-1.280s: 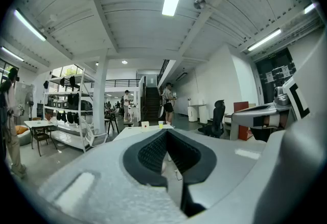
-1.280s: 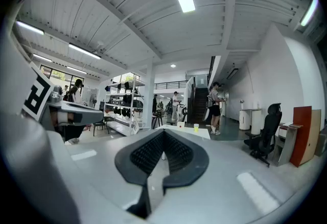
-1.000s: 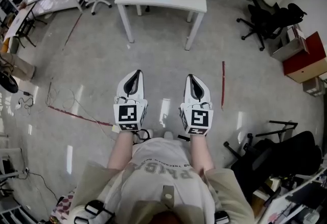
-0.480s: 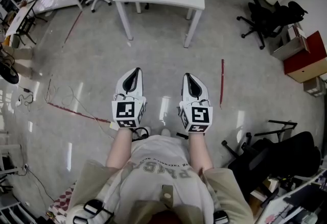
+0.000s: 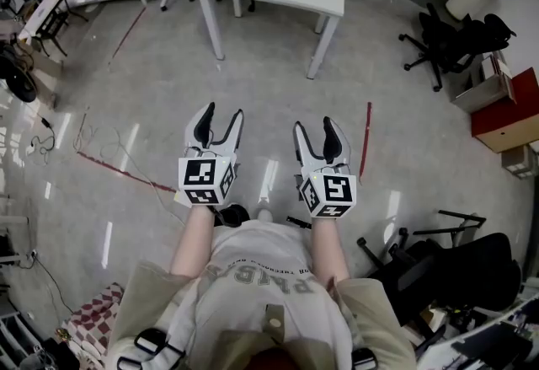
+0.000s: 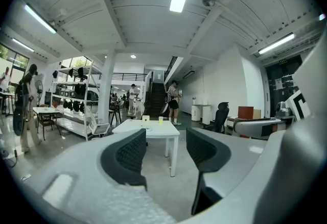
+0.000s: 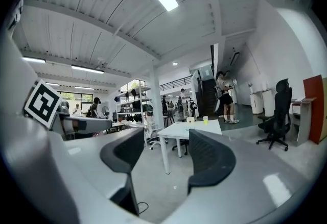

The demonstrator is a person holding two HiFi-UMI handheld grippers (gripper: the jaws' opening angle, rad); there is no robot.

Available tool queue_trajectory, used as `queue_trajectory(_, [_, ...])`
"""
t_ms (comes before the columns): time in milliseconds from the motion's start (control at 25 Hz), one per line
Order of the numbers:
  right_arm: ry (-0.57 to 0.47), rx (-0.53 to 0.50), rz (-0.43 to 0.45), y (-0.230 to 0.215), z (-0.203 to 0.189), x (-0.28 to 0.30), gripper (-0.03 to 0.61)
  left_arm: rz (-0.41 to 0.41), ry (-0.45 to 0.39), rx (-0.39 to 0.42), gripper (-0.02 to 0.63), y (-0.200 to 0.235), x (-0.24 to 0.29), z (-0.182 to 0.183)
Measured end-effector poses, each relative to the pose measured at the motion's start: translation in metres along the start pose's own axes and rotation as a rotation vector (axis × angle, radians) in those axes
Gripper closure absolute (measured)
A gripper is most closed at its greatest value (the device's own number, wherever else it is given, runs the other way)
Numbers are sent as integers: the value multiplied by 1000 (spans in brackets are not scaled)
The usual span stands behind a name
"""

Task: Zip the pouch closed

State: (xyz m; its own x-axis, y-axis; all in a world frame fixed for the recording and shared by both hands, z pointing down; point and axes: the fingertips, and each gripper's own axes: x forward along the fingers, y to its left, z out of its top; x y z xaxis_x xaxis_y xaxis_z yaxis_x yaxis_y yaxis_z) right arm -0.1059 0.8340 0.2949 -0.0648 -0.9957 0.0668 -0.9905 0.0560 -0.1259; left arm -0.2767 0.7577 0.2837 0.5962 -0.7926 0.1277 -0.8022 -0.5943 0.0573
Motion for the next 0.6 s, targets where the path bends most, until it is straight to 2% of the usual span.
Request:
queue_trajectory(400, [26, 28, 0, -16, -13, -3, 330, 26, 44, 32, 359, -4, -1, -13])
queue_trajectory(600, [38, 35, -5, -20, -19, 11, 330, 6, 70, 57, 359, 4, 17, -21])
